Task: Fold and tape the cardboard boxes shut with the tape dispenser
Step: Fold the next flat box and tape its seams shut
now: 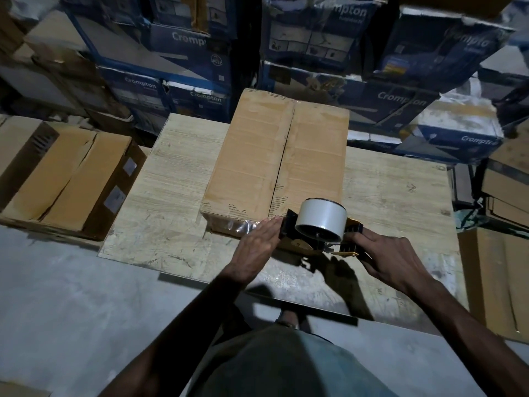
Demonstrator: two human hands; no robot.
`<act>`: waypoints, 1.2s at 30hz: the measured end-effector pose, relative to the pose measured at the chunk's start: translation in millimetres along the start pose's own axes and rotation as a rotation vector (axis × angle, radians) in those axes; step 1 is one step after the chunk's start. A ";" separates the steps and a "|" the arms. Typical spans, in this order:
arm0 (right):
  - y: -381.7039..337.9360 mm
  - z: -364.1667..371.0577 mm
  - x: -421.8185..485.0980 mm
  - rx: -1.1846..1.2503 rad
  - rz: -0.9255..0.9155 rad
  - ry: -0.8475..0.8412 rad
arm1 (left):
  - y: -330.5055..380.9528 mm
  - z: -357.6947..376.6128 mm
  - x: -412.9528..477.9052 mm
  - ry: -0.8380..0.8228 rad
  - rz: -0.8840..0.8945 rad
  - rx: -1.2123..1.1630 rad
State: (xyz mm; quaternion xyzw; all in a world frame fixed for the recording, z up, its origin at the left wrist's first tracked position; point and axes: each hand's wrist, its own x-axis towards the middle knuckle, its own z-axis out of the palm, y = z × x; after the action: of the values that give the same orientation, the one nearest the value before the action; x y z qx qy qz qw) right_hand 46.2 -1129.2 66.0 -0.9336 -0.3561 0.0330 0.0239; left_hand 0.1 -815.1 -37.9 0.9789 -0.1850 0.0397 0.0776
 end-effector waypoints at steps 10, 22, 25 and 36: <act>26.3 -13.5 -41.2 -0.025 0.045 -0.028 | -7.1 2.7 -1.8 -0.015 0.008 -0.054; 48.4 -5.9 -58.3 -0.036 0.058 -0.051 | 11.1 8.3 -0.7 0.064 -0.085 -0.072; 50.5 -3.0 -59.1 -0.036 0.065 -0.056 | 26.9 14.2 6.5 0.077 0.012 0.001; 49.9 -4.2 -60.7 0.002 0.067 -0.034 | 63.6 21.8 38.2 0.094 0.240 0.028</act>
State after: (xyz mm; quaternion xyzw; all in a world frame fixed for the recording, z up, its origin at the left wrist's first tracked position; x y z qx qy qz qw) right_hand 34.4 -1206.9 69.5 -0.9442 -0.3250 0.0499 0.0179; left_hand 13.2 -890.8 -46.6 0.9477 -0.2965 0.0972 0.0670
